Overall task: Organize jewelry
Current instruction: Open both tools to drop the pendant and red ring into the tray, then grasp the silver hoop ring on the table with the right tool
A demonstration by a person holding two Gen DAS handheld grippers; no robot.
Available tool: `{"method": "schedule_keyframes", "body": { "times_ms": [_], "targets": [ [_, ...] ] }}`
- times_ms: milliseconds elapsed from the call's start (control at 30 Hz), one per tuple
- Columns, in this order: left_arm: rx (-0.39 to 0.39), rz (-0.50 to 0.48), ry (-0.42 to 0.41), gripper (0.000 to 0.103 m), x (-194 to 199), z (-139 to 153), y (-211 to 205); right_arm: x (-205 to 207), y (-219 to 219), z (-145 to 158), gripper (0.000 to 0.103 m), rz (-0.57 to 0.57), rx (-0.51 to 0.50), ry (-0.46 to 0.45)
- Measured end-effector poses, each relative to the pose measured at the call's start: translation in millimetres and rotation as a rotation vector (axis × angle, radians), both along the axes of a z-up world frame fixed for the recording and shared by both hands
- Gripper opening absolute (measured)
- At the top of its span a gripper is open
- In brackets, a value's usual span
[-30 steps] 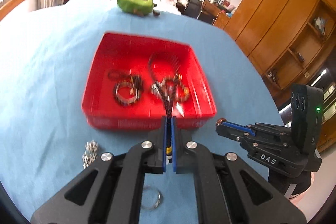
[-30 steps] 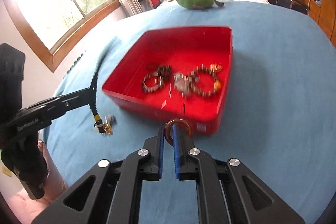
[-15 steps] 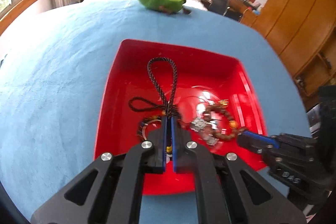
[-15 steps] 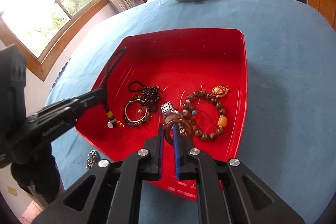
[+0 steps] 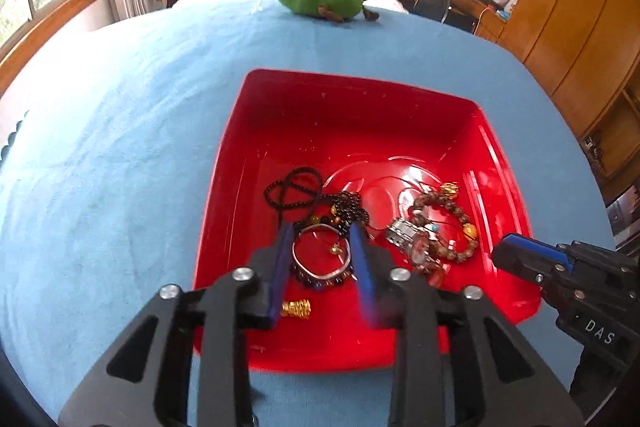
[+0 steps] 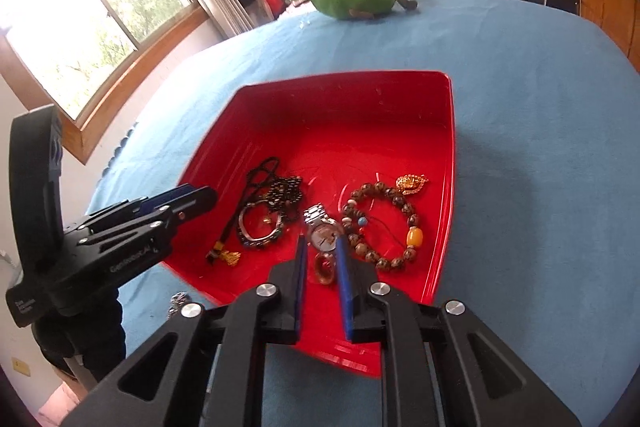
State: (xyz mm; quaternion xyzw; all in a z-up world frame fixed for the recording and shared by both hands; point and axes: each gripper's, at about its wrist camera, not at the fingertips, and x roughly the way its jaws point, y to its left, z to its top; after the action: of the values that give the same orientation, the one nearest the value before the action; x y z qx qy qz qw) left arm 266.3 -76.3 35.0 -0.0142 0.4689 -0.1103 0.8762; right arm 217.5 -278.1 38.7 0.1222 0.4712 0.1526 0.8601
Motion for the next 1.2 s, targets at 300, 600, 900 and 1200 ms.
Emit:
{"method": "schedule_keyframes", "body": {
  "times_ms": [300, 600, 900, 1200],
  "targets": [
    [-0.032, 0.018, -0.114, 0.048, -76, 34, 38, -64, 0, 15, 0.021, 0.022, 0.020, -0.083],
    [0.011, 0.130, -0.116, 0.052, -129, 15, 88, -114, 17, -7, 0.026, 0.054, 0.020, -0.076],
    [0.027, 0.147, -0.080, 0.059, -166, -11, 102, -142, 37, -38, 0.026, 0.075, 0.033, -0.022],
    [0.050, 0.132, -0.074, 0.061, -189, -24, 99, -152, 43, -63, 0.026, 0.064, 0.029, 0.037]
  ]
}}
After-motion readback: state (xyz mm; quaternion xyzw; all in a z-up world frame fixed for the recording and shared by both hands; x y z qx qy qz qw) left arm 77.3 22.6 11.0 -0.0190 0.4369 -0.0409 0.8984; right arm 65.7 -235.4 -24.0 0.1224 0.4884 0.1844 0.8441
